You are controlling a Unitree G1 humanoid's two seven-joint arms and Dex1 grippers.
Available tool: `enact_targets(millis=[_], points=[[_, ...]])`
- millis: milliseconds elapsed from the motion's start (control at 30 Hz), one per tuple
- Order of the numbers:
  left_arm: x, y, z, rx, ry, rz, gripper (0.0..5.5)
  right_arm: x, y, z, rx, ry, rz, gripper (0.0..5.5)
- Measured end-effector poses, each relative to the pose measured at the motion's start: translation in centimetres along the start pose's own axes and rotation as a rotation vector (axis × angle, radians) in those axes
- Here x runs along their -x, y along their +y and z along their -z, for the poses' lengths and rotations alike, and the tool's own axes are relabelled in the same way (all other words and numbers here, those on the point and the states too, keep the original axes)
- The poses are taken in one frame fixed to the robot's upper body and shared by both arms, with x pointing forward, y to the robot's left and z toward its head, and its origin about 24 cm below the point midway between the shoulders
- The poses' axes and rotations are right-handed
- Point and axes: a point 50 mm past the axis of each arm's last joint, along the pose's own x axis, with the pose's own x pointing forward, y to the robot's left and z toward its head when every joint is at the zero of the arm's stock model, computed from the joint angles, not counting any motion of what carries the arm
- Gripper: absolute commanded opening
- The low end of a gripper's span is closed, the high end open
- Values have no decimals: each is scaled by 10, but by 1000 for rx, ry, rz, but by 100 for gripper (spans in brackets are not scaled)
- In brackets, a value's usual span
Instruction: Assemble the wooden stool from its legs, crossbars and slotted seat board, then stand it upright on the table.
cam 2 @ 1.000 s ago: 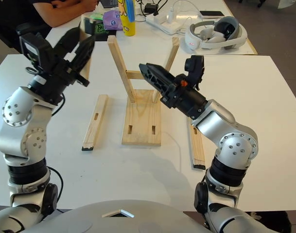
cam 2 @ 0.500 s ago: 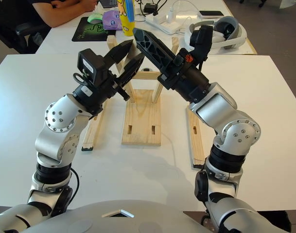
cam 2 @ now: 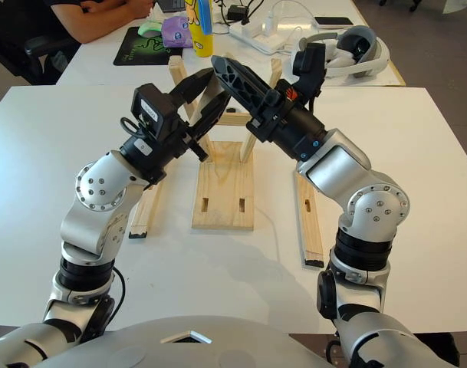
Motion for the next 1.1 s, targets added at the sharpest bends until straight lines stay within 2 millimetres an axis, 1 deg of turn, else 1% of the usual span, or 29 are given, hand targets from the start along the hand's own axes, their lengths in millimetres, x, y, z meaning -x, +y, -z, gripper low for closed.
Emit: enact_targets(millis=[133,467,500,667,700,733,833,867,967,1100], points=[[1,0,0,0,-3,-2,135,0,-1,0,1,1,4,48],[2,0,4,-15,21,-3,135,0,-4,1,7,21,23,44],[2,0,5,-10,24,-4,172,0,-5,2,11,24,26,44],[3,1,9,-1,40,-19,251,0,-8,3,65,52,44,44],[4,1,10,3,43,-20,267,0,-10,4,113,76,67,44],[5,1,10,9,45,-21,280,1,-10,4,134,82,74,44],[9,2,12,44,44,-25,282,1,-11,4,214,105,97,44],[12,4,10,61,27,-32,282,4,-15,5,255,125,134,44],[15,8,-7,86,-80,-57,282,21,-24,17,274,197,220,44],[20,15,-16,98,-129,-125,282,47,-27,35,294,294,302,44]])
